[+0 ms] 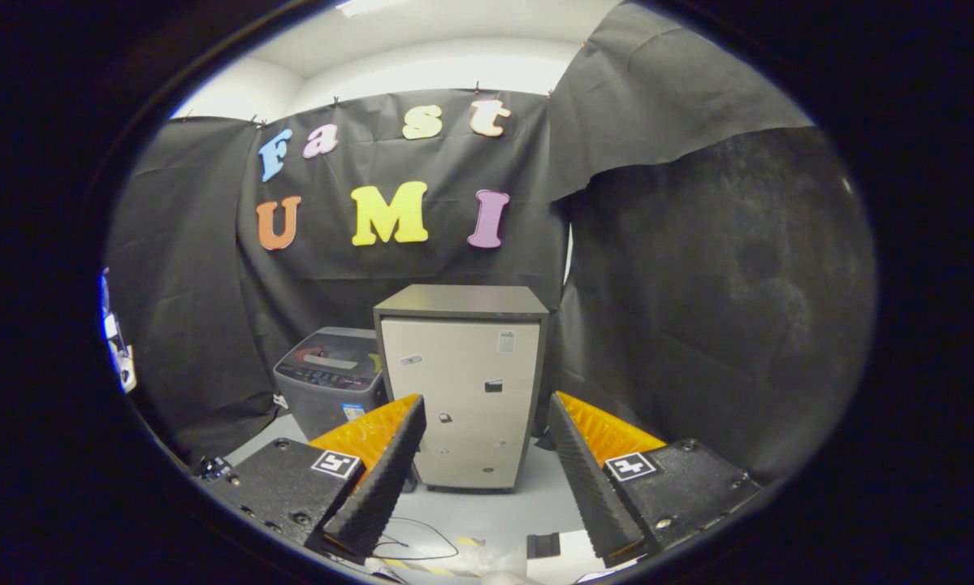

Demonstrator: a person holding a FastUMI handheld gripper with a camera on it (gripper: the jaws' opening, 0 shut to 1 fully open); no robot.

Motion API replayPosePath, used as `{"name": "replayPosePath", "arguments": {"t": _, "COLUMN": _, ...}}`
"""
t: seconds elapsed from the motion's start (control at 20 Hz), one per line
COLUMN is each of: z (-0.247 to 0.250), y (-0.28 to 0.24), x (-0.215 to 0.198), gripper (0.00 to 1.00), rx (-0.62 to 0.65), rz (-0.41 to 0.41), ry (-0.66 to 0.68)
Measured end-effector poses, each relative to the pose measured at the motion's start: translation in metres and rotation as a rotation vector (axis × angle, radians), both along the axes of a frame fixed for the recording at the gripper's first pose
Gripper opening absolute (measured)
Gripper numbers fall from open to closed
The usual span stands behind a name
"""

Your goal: Put the clothes into the washing machine and then close the washing machine lid.

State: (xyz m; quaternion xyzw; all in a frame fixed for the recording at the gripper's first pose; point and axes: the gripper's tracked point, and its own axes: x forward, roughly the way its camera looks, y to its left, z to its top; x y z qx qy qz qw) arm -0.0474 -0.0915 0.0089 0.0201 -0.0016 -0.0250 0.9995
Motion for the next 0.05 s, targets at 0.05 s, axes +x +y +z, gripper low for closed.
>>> {"name": "replayPosePath", "arguments": {"t": 0.05, "z": 0.0002, "y": -0.0011, "x": 0.0011, "gripper": 0.95, "rx": -0.001, "rz": 0.001, "ry": 0.001}}
